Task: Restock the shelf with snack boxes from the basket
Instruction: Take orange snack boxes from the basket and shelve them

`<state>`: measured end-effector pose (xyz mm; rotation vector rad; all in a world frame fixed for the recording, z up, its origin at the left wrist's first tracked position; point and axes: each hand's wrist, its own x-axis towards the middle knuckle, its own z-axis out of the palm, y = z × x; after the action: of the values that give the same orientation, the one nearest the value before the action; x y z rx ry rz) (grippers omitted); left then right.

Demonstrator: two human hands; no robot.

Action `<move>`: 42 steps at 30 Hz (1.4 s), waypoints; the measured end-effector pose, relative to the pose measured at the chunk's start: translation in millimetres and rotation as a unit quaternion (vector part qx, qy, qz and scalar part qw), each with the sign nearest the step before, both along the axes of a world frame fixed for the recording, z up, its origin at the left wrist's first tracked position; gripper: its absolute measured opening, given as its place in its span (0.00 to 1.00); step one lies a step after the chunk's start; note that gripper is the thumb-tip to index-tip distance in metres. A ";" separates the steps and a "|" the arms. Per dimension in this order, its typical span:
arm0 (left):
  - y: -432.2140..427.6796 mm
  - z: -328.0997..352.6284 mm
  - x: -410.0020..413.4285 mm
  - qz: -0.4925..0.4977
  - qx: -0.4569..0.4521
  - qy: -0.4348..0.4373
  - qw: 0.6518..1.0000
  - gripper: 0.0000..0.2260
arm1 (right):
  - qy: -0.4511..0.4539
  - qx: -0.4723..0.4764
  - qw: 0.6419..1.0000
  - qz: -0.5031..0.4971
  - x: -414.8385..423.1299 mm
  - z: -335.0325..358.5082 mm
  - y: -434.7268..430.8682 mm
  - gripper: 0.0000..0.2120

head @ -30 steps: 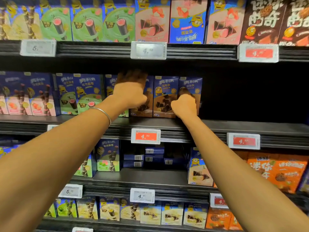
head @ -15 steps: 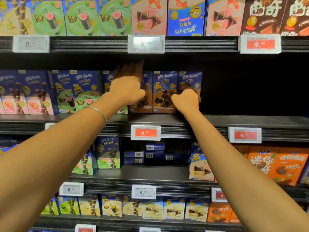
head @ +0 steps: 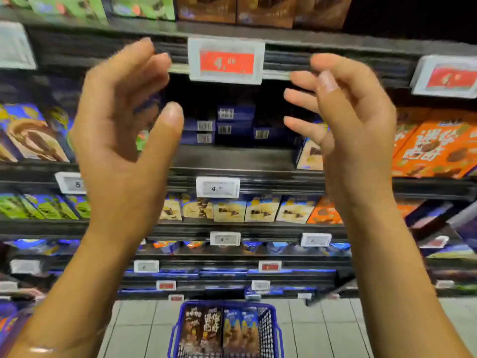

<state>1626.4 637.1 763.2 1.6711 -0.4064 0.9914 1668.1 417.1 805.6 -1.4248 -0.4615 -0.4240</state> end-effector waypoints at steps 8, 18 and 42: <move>-18.8 -222.8 -91.5 -0.078 -0.153 0.367 0.914 0.13 | 0.344 -0.097 0.934 -0.020 -88.6 -239.9 -19.6 0.15; -71.9 -538.1 -133.6 -0.017 -0.260 0.673 0.692 0.11 | 0.613 -0.260 0.746 -0.002 -119.2 -589.8 -41.8 0.11; -81.6 -846.9 -65.9 0.011 -0.265 0.697 0.666 0.28 | 0.479 -0.384 0.787 -0.057 -100.4 -1025.5 -7.7 0.21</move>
<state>1560.5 555.5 -83.6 1.3959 0.8706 -0.3650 1567.8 409.5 -219.9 -2.2314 0.3530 0.4971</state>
